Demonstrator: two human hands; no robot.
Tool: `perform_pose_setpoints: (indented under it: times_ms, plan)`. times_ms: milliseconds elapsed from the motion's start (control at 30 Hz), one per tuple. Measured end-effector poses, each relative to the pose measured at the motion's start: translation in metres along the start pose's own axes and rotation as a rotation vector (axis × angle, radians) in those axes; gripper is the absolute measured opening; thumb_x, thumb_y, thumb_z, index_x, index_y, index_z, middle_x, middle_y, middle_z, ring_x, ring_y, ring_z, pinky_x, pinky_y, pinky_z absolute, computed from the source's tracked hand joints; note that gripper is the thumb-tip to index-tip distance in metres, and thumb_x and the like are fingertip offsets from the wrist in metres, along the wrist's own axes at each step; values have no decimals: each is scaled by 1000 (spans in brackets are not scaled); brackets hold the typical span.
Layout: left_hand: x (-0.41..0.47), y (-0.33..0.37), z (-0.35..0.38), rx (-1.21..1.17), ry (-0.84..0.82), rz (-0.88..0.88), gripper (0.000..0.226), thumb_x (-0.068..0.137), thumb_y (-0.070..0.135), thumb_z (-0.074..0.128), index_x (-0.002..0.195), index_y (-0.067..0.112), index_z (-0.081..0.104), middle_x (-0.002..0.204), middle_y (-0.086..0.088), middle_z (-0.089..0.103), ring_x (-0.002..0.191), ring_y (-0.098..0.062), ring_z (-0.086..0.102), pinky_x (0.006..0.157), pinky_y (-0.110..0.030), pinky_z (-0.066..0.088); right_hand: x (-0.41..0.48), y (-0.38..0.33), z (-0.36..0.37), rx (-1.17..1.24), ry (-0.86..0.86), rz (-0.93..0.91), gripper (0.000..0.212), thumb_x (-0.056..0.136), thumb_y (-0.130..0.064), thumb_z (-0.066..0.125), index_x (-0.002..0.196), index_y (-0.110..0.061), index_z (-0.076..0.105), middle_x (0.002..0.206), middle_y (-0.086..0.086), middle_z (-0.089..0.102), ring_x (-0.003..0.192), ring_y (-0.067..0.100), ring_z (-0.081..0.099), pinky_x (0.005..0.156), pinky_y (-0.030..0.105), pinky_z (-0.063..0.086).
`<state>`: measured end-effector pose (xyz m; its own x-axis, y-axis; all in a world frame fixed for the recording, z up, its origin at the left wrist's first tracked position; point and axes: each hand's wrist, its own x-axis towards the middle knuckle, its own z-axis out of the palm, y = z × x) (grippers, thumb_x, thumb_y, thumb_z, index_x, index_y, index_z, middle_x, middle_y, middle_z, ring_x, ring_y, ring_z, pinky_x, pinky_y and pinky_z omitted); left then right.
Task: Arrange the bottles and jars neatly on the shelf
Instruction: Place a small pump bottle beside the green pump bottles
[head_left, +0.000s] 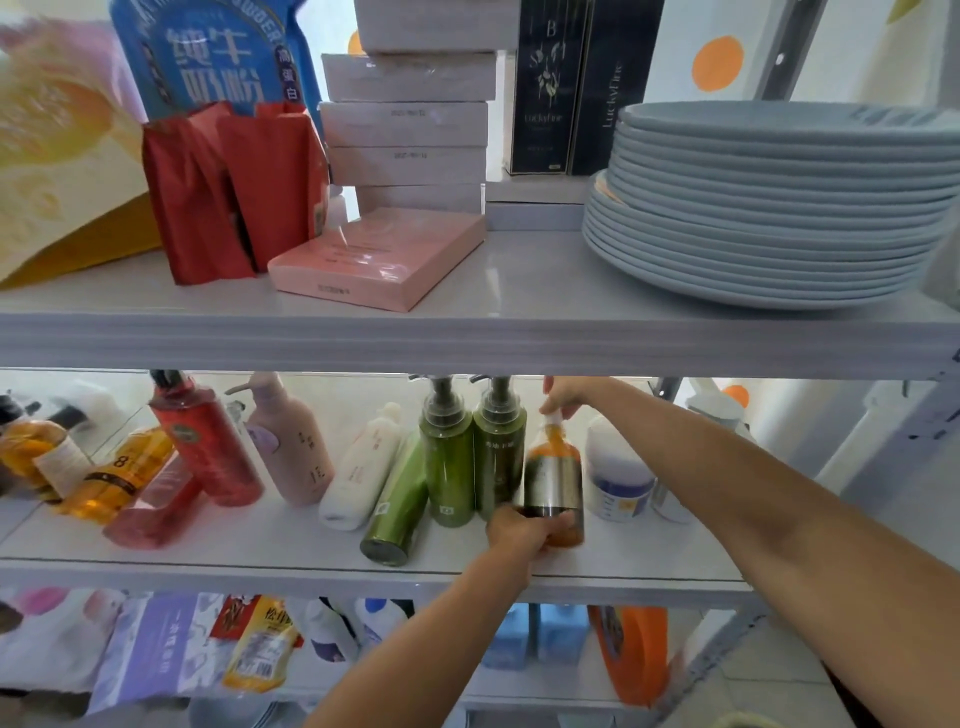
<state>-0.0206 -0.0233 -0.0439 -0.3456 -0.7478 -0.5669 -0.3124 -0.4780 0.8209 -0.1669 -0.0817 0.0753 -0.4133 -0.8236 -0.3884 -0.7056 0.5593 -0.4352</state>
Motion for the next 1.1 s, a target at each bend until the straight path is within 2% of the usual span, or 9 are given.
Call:
perform_pose_setpoints:
  times_ms: [100,167,333,433,533,567,700,900,1100]
  plan:
    - [0,3,0,-13,7,10,63,59,17,90,113,10,56,120,-7,62,111,-24,58,101,-34,47,-14,-1,-11,137,-12,-41,36,92,-1,55,125,-3,42,119,21,48,98,25,50,88,34,51]
    - [2,2,4,-12,-1,-23,71,59,17,90,119,9,52,118,-6,60,113,-24,56,100,-34,47,-27,0,-16,166,-25,-93,46,93,3,51,136,4,35,135,26,43,101,23,45,103,36,41]
    - [24,-1,14,-103,-53,-90,60,58,5,86,112,2,60,110,-15,69,100,-29,65,93,-40,53,-44,10,-30,156,27,-164,47,87,-1,61,131,-2,46,125,15,50,106,21,49,82,21,49]
    - [44,-2,16,-204,-80,-122,49,64,-2,80,108,-3,59,109,-20,68,101,-32,64,92,-43,53,-51,13,-35,94,6,-156,50,87,-4,61,134,-3,44,134,16,48,120,26,50,101,29,44]
    - [30,10,12,-220,-159,-127,51,65,-6,79,112,-6,59,104,-16,67,96,-27,62,79,-34,53,-58,10,-36,89,-15,-207,46,86,10,55,131,6,43,115,14,47,84,9,51,69,10,49]
    - [28,11,12,-221,-166,-134,49,68,-7,77,112,-6,57,106,-16,65,96,-27,60,76,-32,52,-59,8,-36,80,-21,-219,45,85,11,56,129,5,45,111,11,46,84,9,49,65,9,48]
    - [36,9,11,-216,-146,-130,47,78,-6,69,122,-7,52,111,-19,62,97,-27,58,88,-33,51,-59,8,-33,-6,26,-232,41,77,7,67,115,-5,57,106,3,53,95,17,51,73,17,50]
    - [34,4,2,-26,-4,-60,26,87,9,66,103,5,47,85,-13,53,68,-19,53,58,-27,50,-61,12,-32,-92,27,-241,43,76,5,68,115,-9,58,111,4,56,100,16,52,80,19,50]
    - [31,-4,-14,30,90,40,35,88,15,65,117,0,53,108,-24,60,82,-30,58,44,-26,46,-60,5,-32,-132,31,-244,45,79,3,68,121,-7,56,114,4,54,102,18,51,91,27,50]
